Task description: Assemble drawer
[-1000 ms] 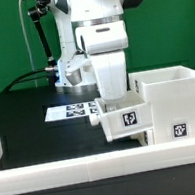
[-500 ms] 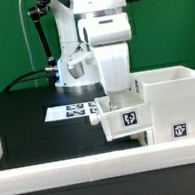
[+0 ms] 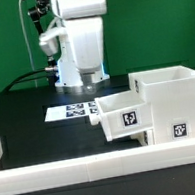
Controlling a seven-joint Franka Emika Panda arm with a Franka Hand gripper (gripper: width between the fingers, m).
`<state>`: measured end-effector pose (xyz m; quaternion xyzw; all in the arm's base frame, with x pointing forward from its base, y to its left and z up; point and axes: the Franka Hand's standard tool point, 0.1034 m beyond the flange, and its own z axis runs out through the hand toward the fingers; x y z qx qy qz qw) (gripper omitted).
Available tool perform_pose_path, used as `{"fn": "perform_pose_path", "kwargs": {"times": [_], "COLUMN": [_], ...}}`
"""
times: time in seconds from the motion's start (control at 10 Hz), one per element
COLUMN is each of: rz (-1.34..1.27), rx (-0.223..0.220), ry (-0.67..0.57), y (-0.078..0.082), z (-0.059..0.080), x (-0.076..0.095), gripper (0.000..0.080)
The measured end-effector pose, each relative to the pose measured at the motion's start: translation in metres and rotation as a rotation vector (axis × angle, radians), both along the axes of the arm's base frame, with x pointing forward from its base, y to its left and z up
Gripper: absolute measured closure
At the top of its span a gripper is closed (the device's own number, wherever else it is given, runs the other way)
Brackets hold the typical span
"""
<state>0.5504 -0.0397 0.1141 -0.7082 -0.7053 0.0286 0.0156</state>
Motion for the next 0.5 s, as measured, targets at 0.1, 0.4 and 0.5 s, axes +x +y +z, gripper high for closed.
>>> {"fn": "perform_pose_path", "kwargs": {"times": [0.1,0.4,0.5], "rz": [-0.008,-0.001,0.030], "rx": [0.001,0.003,0.015], "ry": [-0.002,0.031,0.046], "y": [0.002,0.000,-0.006], "z": [-0.002,-0.006,-0.017], "x": [-0.001,-0.004,-0.006], "gripper": [0.0150,0.0150,0.0150]}}
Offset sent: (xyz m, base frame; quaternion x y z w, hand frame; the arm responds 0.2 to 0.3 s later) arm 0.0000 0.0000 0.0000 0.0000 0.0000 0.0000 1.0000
